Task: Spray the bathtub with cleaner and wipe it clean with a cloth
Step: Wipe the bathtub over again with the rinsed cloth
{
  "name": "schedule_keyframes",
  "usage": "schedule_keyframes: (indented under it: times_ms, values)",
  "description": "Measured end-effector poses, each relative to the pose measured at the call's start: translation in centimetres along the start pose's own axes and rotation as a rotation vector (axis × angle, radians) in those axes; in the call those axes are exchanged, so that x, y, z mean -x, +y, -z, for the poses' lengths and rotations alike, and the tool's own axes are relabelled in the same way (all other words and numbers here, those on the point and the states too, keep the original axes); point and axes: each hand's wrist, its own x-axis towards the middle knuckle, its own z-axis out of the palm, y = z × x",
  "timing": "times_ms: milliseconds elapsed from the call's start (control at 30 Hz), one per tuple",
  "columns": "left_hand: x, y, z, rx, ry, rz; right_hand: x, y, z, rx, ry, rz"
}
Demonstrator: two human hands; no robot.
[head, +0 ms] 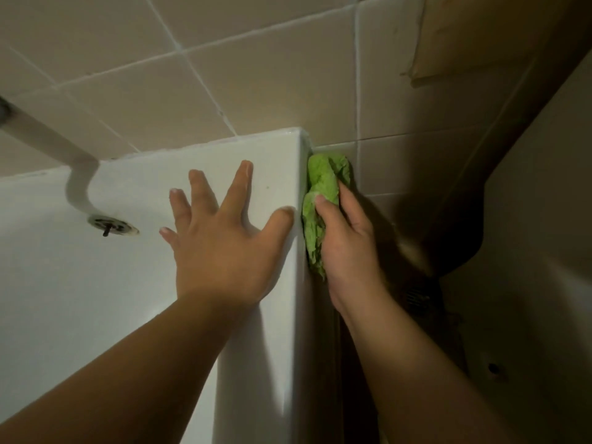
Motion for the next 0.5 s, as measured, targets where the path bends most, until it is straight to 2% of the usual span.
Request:
schedule_keyframes:
  times_ms: [133,367,500]
  values:
    - [-0.9,0.1,0.2,-0.030,0.008,-0.003,-1.1,1.2,0.2,0.050,0.006,-0.030]
    - [-2.1,0.4,0.6,-0.040,-0.009,-0.012,-1.5,11.2,4.4,0.099,0.118,-0.369]
    - [-2.7,0.6,0.7,-0.035,-0.006,0.002,-3.0,11.9,4.3,0.076,0.127,-0.322]
